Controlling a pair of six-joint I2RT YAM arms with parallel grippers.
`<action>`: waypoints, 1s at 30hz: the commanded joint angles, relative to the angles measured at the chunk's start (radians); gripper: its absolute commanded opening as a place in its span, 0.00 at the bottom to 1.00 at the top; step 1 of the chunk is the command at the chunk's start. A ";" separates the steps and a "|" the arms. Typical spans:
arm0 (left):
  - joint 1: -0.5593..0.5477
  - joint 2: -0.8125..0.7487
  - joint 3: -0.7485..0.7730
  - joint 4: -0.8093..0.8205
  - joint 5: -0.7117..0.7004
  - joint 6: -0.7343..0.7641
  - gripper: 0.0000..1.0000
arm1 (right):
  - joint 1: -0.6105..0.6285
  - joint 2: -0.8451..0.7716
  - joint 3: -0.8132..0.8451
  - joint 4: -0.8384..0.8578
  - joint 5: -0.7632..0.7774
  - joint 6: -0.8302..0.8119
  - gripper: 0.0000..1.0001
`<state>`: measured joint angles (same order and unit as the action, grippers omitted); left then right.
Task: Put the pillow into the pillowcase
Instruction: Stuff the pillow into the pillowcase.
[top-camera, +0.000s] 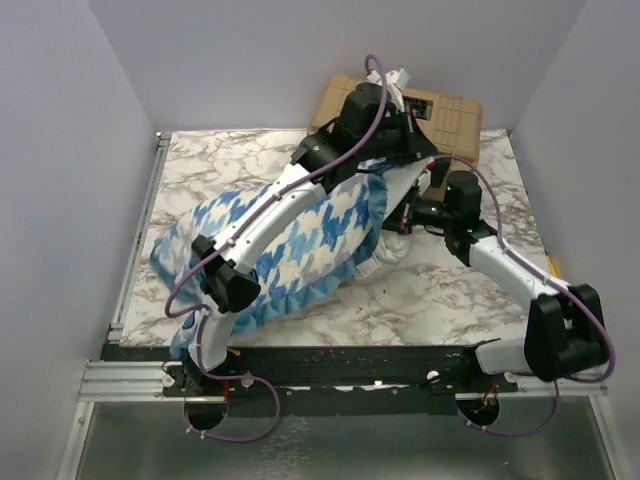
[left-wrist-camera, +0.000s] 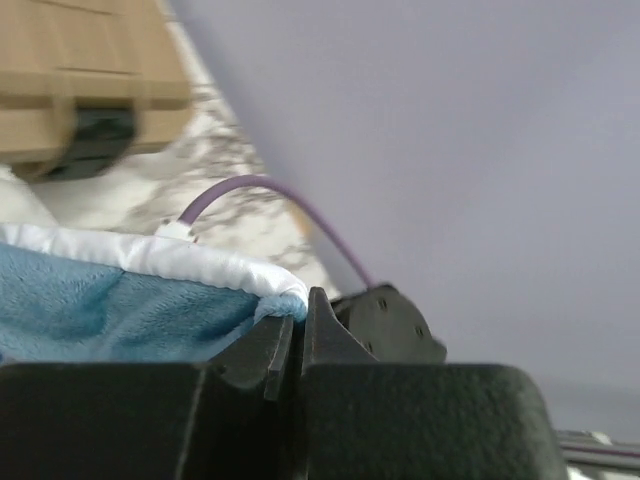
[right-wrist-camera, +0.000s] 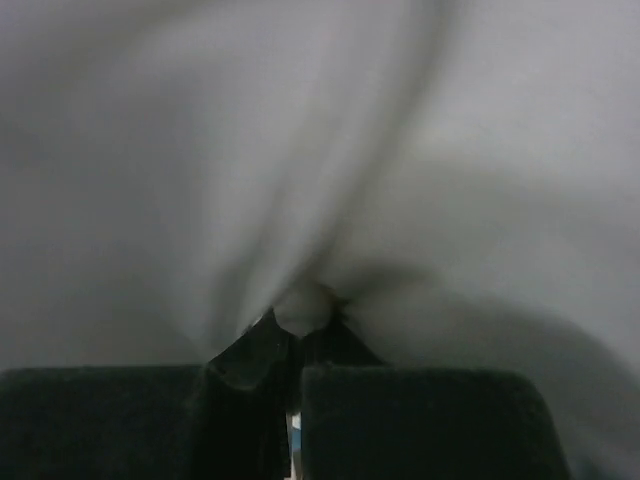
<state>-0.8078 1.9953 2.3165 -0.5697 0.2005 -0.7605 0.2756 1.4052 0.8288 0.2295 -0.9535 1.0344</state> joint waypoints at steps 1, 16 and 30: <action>-0.114 0.123 0.271 0.360 0.142 -0.209 0.00 | 0.031 -0.145 -0.042 0.303 0.028 0.224 0.00; -0.280 -0.082 -0.099 0.834 0.066 -0.289 0.00 | 0.031 -0.195 -0.122 0.035 0.245 -0.121 0.00; -0.209 -0.657 -0.941 0.522 -0.913 0.122 0.00 | 0.022 -0.352 0.318 -1.141 0.646 -0.513 0.90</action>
<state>-1.0409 1.3552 1.4578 -0.0906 -0.5171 -0.7322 0.3008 1.1007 1.1114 -0.5579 -0.4595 0.6216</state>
